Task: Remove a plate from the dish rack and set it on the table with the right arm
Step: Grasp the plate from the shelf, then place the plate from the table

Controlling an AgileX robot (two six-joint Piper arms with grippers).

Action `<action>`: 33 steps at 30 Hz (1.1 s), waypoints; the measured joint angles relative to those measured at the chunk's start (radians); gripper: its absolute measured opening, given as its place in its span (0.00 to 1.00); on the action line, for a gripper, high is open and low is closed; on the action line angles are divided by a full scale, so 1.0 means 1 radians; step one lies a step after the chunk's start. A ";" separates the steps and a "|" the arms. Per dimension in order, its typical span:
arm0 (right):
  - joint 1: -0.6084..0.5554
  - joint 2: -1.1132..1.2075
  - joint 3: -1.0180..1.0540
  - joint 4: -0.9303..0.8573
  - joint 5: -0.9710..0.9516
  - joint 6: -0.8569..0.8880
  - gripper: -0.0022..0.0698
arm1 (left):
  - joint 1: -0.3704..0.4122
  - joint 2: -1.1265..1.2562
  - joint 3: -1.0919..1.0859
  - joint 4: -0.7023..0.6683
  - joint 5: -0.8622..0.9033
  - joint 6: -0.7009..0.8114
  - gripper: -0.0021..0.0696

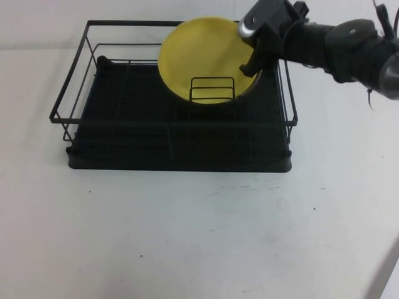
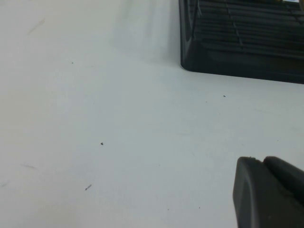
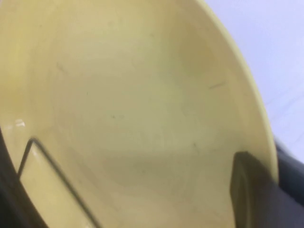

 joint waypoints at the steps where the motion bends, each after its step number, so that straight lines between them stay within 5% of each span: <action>1: 0.000 -0.014 0.000 0.000 0.000 0.000 0.05 | 0.000 0.000 0.000 0.000 0.000 0.000 0.02; 8: -0.008 -0.155 0.000 -0.110 0.043 0.159 0.04 | 0.000 0.000 0.000 0.000 0.000 0.000 0.02; 21: -0.032 -0.494 0.000 -0.882 0.635 1.258 0.04 | 0.000 0.000 0.000 0.000 0.000 0.000 0.02; 26: -0.035 -0.530 0.020 -0.883 0.881 1.455 0.04 | 0.000 0.000 0.000 0.000 0.000 0.000 0.02; 33: -0.016 -0.621 0.308 -0.742 0.843 1.528 0.04 | 0.000 0.000 0.000 0.000 0.000 0.000 0.02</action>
